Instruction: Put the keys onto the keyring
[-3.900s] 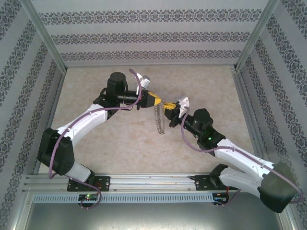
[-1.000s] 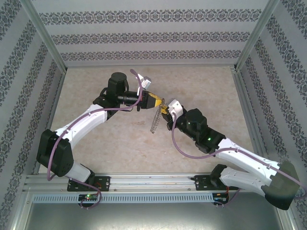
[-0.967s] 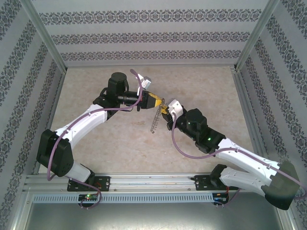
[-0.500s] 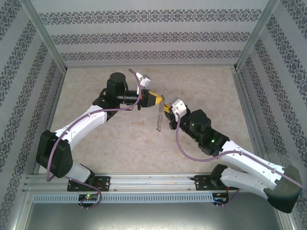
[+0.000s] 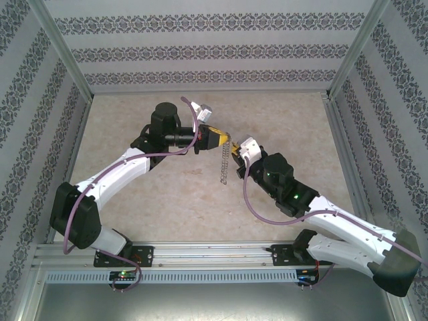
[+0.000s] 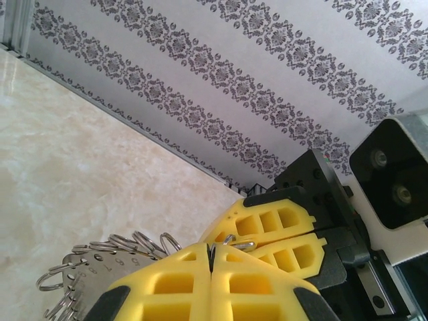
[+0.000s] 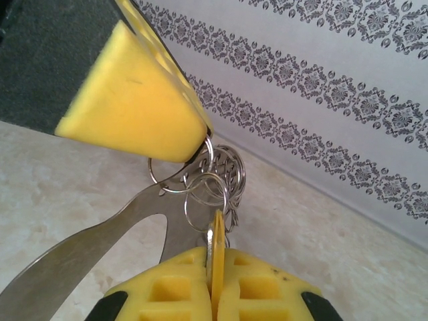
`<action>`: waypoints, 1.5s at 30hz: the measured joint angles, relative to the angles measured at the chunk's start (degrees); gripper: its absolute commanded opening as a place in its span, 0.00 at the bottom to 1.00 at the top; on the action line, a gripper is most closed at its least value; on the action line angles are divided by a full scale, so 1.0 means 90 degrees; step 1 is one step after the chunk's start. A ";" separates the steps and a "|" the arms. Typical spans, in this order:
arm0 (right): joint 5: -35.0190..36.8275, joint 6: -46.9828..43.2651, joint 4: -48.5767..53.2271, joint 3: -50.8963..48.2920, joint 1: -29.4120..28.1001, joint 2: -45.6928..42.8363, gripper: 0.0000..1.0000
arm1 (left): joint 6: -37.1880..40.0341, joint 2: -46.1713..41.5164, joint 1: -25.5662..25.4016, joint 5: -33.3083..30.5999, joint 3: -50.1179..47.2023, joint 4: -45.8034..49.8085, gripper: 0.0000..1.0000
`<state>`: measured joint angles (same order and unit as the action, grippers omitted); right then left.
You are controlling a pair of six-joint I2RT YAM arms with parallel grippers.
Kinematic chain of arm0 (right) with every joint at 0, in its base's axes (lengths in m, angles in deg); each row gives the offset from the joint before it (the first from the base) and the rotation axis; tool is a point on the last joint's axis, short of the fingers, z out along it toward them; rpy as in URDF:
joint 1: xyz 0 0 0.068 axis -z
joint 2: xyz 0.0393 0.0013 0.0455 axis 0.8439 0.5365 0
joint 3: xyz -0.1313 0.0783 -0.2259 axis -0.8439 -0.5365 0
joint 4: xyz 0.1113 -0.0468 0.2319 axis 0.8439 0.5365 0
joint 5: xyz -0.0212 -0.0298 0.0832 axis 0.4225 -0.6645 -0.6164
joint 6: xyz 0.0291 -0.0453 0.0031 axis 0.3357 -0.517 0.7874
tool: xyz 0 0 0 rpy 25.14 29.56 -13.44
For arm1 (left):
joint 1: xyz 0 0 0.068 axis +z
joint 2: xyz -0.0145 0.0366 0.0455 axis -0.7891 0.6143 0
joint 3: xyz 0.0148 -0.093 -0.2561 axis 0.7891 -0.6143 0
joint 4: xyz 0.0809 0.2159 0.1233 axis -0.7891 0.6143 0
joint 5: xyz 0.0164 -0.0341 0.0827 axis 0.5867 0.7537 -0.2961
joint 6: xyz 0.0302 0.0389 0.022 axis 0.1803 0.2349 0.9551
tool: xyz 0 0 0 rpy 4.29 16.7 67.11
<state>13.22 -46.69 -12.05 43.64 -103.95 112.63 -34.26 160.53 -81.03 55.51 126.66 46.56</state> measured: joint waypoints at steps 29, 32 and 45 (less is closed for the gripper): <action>0.0153 -0.0216 -0.0090 0.0197 -0.0165 0.0357 0.00 | -0.0384 -0.0015 -0.0209 -0.0923 0.0000 -0.0046 0.00; 0.0168 -0.0342 0.0151 0.0209 -0.0148 0.0299 0.00 | -0.0289 -0.0015 -0.0209 -0.0916 0.0000 -0.0027 0.00; 0.0369 -0.0816 0.0597 0.0410 0.0226 0.0250 0.00 | 0.0044 -0.0029 -0.0262 -0.0792 0.0005 0.0155 0.00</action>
<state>16.55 -54.03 -6.67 47.33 -101.91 114.88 -33.87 160.27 -83.39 48.39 126.70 47.96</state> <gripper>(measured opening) 0.075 0.053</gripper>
